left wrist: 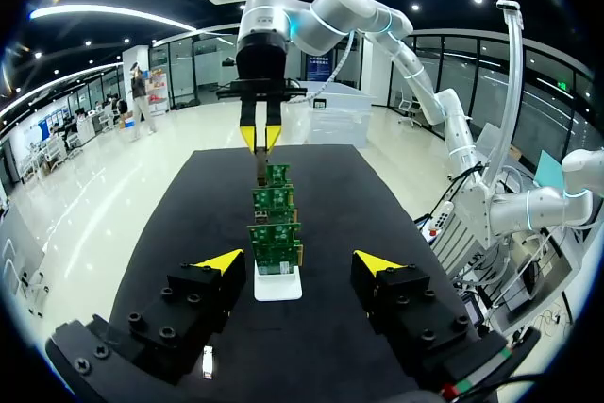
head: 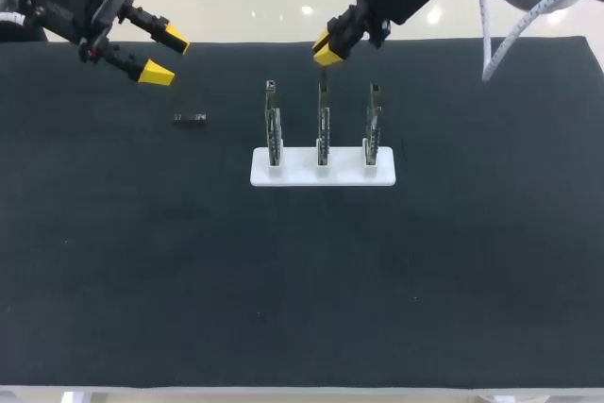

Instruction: Pick up the optical module with the left hand, and insert it into the network port with the right hand.

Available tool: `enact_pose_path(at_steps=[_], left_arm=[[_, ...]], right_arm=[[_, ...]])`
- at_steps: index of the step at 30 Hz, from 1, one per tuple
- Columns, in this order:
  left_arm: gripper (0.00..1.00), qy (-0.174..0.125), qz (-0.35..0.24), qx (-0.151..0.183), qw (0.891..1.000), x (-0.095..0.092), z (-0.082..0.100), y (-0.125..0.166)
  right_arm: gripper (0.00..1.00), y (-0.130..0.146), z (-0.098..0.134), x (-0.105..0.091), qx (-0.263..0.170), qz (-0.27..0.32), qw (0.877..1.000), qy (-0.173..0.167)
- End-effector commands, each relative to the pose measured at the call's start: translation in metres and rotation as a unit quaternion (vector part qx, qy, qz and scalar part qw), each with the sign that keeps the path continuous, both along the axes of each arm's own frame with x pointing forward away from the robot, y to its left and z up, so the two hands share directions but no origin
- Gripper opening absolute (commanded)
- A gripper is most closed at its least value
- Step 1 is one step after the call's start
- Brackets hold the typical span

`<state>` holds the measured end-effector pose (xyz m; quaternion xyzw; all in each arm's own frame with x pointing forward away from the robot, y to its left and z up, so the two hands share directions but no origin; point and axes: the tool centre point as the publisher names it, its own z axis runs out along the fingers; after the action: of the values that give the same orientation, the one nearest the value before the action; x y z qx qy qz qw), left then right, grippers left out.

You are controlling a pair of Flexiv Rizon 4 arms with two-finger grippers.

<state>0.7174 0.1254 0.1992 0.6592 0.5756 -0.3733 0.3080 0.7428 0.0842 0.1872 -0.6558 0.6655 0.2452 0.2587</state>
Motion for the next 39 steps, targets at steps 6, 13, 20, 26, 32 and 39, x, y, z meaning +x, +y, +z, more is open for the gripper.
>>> enact_pose_path(at_steps=[6,13,20,26,32,39], left_arm=[[1.00,0.001,0.000,0.002,1.000,0.001,0.000,0.000],[1.00,0.001,0.000,0.002,1.000,0.001,0.000,0.000],[1.00,0.001,0.000,0.002,1.000,0.001,0.000,0.000],[1.00,0.001,0.000,0.002,1.000,0.001,0.000,0.000],[1.00,0.001,0.000,0.002,1.000,0.001,0.000,0.000],[1.00,0.001,0.000,0.002,1.000,0.001,0.000,0.000]], right_arm=[[0.00,0.001,-0.005,0.002,0.006,-0.001,1.000,0.000],[0.00,0.004,-0.004,0.002,0.006,-0.003,1.000,0.002],[0.00,0.004,0.006,0.003,-0.006,0.000,1.000,0.006],[0.00,0.003,0.007,0.003,-0.007,0.002,1.000,0.007],[0.00,0.003,0.002,0.003,-0.002,0.001,1.000,0.006],[0.00,0.001,0.001,0.002,-0.001,-0.001,1.000,0.005]])
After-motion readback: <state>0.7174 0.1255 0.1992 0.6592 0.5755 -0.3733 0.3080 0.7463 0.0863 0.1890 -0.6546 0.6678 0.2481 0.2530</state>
